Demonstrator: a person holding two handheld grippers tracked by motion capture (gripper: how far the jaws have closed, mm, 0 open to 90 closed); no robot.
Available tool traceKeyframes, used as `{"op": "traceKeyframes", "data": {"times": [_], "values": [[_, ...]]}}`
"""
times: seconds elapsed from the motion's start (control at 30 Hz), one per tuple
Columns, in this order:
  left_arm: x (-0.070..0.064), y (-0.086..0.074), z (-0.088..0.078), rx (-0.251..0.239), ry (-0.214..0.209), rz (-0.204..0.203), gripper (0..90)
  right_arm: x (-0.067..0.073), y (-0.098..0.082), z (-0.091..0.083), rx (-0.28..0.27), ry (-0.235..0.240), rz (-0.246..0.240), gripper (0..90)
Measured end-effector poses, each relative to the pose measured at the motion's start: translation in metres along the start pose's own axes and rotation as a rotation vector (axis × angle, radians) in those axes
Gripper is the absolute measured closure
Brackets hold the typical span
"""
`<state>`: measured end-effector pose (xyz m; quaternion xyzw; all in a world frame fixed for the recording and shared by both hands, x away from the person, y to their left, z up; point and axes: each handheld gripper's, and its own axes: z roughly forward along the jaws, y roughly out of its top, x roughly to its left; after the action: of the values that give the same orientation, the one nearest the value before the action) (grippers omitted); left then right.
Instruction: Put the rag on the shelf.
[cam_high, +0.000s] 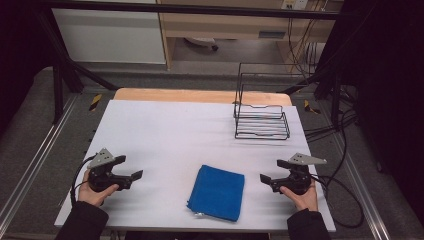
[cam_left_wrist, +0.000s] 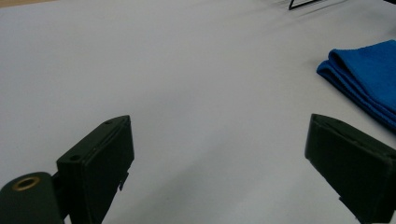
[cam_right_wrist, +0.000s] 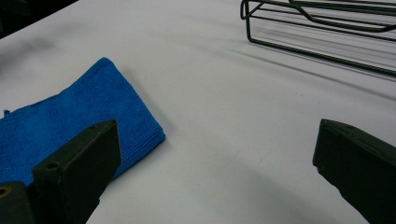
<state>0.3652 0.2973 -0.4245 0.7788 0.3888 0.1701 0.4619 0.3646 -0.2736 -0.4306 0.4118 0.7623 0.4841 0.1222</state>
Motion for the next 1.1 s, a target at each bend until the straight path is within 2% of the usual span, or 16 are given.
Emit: {"op": "traceKeyframes", "data": {"times": [0.43,0.73,0.9,1.03,1.07,1.1], "values": [[0.001,-0.003,0.001,0.01,0.012,0.002,8.2,0.006,0.0,0.008,0.019,0.005,0.023,2.9],[0.001,-0.003,0.002,0.017,0.016,0.005,8.2,0.025,0.005,0.029,0.052,0.004,0.013,8.5],[0.0,-0.003,0.003,0.019,0.016,0.004,8.3,0.03,0.006,0.042,0.078,0.016,0.044,17.4],[-0.001,-0.003,0.003,0.02,0.017,0.005,8.4,0.036,0.005,0.053,0.122,0.022,0.039,30.8],[-0.001,-0.003,0.004,0.021,0.018,0.005,8.4,0.036,0.005,0.053,0.122,0.022,0.039,30.8],[-0.001,-0.003,0.004,0.025,0.019,0.007,8.5,0.039,0.005,0.057,0.132,0.031,0.044,37.1]]}}
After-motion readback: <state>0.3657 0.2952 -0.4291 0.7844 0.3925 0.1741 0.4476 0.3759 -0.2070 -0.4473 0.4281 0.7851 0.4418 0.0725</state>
